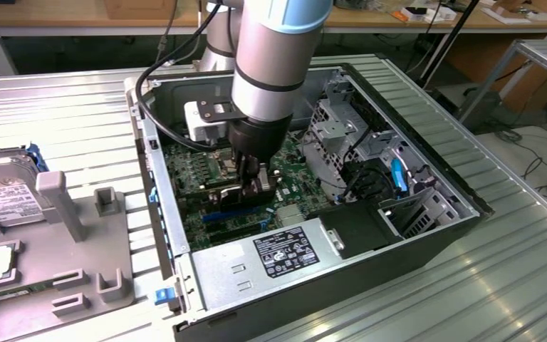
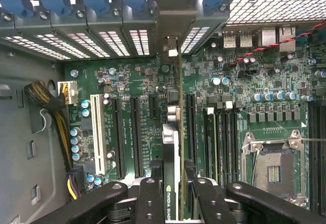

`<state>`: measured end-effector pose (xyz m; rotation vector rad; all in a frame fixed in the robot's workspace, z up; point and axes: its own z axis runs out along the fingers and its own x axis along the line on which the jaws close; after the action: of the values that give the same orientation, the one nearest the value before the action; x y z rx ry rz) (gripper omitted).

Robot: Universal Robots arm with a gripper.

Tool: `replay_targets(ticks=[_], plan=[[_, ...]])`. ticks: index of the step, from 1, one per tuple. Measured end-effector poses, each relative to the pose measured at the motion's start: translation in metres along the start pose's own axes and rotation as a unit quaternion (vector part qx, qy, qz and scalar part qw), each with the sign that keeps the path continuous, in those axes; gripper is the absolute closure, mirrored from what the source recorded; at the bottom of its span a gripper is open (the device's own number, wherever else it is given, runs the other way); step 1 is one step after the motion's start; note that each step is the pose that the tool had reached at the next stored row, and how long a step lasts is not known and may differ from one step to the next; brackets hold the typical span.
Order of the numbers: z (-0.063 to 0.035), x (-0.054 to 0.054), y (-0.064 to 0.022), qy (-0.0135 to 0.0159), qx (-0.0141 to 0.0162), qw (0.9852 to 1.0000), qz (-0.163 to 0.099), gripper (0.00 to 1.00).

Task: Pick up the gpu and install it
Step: 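Insert the gpu into the slot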

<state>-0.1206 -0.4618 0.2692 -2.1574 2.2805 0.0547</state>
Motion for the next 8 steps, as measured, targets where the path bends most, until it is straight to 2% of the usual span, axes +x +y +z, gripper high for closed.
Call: replay_targets(ticks=[2, 8], plan=[[0.0002, -0.0001, 0.0, 0.0002, -0.0002, 1.0, -0.009, 0.73], [0.0013, 0.0, 0.0, 0.0002, -0.0003, 0.9999, -0.01, 0.73]])
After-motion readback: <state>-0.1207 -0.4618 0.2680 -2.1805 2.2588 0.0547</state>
